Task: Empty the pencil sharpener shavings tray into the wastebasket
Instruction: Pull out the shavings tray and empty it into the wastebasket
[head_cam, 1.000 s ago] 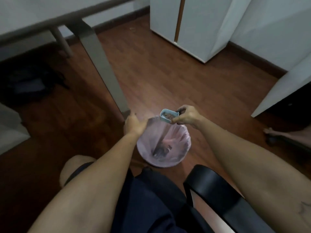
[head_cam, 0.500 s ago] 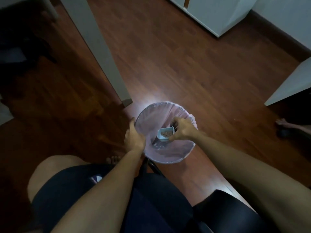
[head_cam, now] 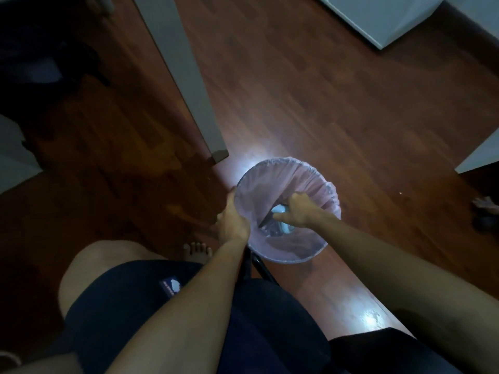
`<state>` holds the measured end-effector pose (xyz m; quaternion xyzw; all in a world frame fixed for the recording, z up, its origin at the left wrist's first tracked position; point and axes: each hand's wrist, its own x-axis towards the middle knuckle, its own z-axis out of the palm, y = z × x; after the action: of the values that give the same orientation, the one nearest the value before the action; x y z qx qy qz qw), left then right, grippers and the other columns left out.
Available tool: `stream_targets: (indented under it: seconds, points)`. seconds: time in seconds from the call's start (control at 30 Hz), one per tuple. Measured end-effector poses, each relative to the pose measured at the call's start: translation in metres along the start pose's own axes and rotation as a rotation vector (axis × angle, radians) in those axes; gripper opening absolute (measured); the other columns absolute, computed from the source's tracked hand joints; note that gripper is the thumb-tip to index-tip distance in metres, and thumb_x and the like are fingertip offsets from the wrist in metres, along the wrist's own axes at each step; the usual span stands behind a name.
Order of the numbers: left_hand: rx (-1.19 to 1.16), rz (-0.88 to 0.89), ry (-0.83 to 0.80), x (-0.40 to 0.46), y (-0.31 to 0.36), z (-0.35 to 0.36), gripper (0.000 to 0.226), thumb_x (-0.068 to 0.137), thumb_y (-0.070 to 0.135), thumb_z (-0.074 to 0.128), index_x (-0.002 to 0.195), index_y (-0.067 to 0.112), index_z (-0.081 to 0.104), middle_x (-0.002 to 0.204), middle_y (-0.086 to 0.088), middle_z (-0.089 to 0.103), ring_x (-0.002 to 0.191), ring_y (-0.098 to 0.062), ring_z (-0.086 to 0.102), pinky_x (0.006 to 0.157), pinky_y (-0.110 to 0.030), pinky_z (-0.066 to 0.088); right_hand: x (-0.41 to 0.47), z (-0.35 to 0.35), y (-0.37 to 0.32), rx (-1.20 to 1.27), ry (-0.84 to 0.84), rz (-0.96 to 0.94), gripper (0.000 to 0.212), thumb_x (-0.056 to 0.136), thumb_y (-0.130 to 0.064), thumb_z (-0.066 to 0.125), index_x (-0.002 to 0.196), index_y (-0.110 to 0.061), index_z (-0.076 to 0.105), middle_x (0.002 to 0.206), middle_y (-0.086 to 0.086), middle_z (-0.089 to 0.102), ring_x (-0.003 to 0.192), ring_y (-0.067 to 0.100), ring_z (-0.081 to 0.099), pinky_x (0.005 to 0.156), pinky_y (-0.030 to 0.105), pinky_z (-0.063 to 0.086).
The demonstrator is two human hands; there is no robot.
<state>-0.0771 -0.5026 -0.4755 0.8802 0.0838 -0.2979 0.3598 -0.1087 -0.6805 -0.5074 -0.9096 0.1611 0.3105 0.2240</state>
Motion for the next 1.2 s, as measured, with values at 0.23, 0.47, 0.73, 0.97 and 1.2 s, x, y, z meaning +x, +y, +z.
stream_targets:
  seconds: [0.23,0.47,0.73,0.97,1.2]
  points:
    - [-0.019,0.001,-0.009,0.002,-0.002,0.002,0.074,0.09,-0.002,0.039,0.149,0.043,0.033,0.126,-0.023,0.061,0.114,-0.042,0.061,0.097,-0.044,0.051,0.003,-0.005,-0.005,0.015,0.018,0.034,0.058,0.075,-0.058,0.059,0.115,-0.017,0.073,0.109,0.008,0.075,0.096,0.027,0.067,0.086,0.041,0.054]
    - [0.011,0.01,-0.021,0.009,-0.005,0.002,0.068,0.093,0.007,0.044,0.149,0.043,0.03,0.131,-0.019,0.06,0.117,-0.04,0.06,0.101,-0.046,0.05,0.003,-0.007,-0.003,0.065,0.006,0.091,0.053,0.079,-0.052,0.065,0.113,-0.012,0.073,0.107,0.01,0.074,0.095,0.026,0.068,0.085,0.04,0.056]
    - [0.249,0.106,-0.043,0.001,0.021,-0.018,0.048,0.092,0.026,0.055,0.139,0.016,0.05,0.135,-0.017,0.057,0.124,-0.036,0.054,0.098,-0.04,0.045,-0.01,-0.038,-0.017,0.065,-0.051,0.098,0.057,0.084,-0.054,0.061,0.113,-0.007,0.071,0.11,0.01,0.071,0.105,0.028,0.064,0.085,0.035,0.049]
    - [0.306,0.184,-0.012,-0.026,0.072,-0.067,0.047,0.092,0.035,0.053,0.134,0.014,0.058,0.137,-0.013,0.06,0.127,-0.035,0.053,0.1,-0.037,0.045,-0.053,-0.106,-0.065,0.057,0.058,0.049,0.051,0.086,-0.051,0.06,0.087,-0.001,0.069,0.077,0.013,0.062,0.065,0.028,0.058,0.06,0.03,0.048]
    - [0.339,0.338,0.117,-0.068,0.129,-0.134,0.044,0.089,0.032,0.057,0.129,0.013,0.06,0.134,-0.019,0.06,0.127,-0.037,0.053,0.101,-0.036,0.045,-0.122,-0.176,-0.123,0.133,0.233,0.022,0.051,0.081,-0.055,0.062,0.069,-0.005,0.066,0.056,0.008,0.055,0.055,0.027,0.061,0.052,0.027,0.045]
